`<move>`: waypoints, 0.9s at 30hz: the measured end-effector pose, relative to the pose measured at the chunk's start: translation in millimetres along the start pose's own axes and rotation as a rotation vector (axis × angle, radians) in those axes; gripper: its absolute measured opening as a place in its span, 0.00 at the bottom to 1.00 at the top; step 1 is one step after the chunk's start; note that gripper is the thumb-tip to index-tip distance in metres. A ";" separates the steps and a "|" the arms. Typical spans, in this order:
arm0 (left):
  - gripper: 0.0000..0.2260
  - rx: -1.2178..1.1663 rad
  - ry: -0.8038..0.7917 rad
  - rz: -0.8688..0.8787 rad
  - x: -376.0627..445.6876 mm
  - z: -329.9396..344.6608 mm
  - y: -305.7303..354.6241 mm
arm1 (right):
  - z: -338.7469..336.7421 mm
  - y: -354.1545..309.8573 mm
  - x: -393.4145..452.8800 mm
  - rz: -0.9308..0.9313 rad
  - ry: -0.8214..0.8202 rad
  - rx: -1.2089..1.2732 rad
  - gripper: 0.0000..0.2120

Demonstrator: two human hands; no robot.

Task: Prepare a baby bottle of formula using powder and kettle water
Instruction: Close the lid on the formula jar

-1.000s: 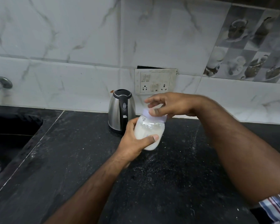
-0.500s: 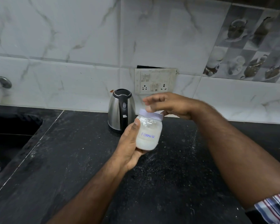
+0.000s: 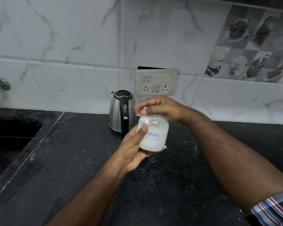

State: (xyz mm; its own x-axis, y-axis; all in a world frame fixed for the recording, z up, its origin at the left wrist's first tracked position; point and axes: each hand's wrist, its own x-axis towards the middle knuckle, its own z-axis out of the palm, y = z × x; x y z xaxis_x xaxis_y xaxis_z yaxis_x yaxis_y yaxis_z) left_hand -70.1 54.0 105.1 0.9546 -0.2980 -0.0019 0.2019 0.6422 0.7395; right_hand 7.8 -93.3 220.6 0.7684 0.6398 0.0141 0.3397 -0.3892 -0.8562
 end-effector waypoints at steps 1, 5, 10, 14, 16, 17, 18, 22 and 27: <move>0.40 0.017 -0.015 0.006 -0.8 1.5 0.4 | 3.3 -0.8 0.5 -0.008 0.028 0.051 0.14; 0.42 0.170 0.109 0.080 -2.3 6.0 -0.2 | 13.4 -2.5 4.4 0.002 0.188 0.073 0.06; 0.37 0.294 0.226 0.133 -2.5 11.6 -5.2 | 22.8 0.9 6.7 0.042 0.338 0.028 0.02; 0.45 0.162 0.040 0.010 -2.5 2.8 4.1 | 10.6 2.1 -2.8 0.010 0.200 0.158 0.09; 0.42 0.206 0.024 0.023 -2.8 4.6 2.9 | 9.2 2.4 -3.5 0.021 0.191 0.154 0.06; 0.38 0.260 0.062 0.053 -2.5 7.3 -0.1 | 11.2 2.9 -2.3 0.028 0.231 0.143 0.03; 0.35 0.304 0.108 0.089 -2.4 10.5 -3.8 | 14.4 3.5 -0.7 0.032 0.281 0.145 0.03; 0.32 0.353 0.207 0.189 -0.5 16.2 -16.6 | 20.9 8.6 2.9 0.069 0.410 0.165 0.06; 0.32 0.568 0.230 0.317 -0.6 13.5 -22.0 | 26.0 13.2 3.3 0.096 0.476 0.099 0.10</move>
State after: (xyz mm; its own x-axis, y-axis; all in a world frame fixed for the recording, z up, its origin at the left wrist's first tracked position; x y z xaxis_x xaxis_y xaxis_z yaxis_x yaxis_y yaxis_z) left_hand -78.0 30.5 97.9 0.9835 0.0406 0.1761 -0.1806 0.1856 0.9659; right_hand 0.7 -79.0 195.8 0.9639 0.2216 0.1474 0.2200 -0.3522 -0.9097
